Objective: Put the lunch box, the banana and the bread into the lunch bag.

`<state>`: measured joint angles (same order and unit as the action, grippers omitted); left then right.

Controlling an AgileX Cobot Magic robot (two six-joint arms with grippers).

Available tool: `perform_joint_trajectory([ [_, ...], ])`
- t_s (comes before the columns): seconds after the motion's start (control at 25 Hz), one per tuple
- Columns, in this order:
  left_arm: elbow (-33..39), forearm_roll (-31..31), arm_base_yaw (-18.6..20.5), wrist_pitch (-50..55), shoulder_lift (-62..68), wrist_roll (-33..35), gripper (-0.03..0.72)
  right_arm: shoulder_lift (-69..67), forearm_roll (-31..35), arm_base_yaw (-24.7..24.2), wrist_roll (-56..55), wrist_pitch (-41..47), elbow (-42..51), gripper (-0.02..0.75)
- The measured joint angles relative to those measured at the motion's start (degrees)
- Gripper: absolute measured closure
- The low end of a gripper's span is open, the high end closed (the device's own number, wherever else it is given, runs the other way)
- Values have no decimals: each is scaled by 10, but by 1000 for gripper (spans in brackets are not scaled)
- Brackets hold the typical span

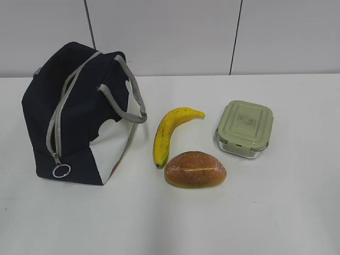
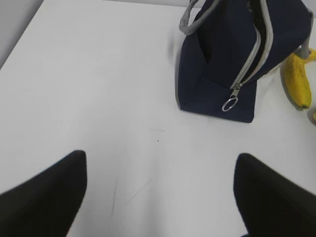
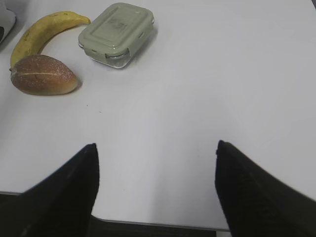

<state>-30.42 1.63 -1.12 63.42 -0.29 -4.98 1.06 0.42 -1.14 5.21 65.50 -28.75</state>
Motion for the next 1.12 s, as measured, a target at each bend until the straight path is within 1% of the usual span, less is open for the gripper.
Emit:
perform_joint_trajectory([
  [0.16,-44,-2,0,-2,60,0,97,0,0,0,0,0,0,193],
  [0.44,-163,-13,0,-14,264,0,97,0,0,0,0,0,0,194],
  [0.6,-239,-59,0,-43,382,11,98,0,0,0,0,0,0,194],
  [0.76,-315,-116,0,-52,495,50,103,0,0,0,0,0,0,193],
  [0.88,-365,-138,-11,-51,576,67,104,0,0,0,0,0,0,193],
  [1.12,-478,-142,-45,-11,740,84,148,0,0,0,0,0,0,194],
])
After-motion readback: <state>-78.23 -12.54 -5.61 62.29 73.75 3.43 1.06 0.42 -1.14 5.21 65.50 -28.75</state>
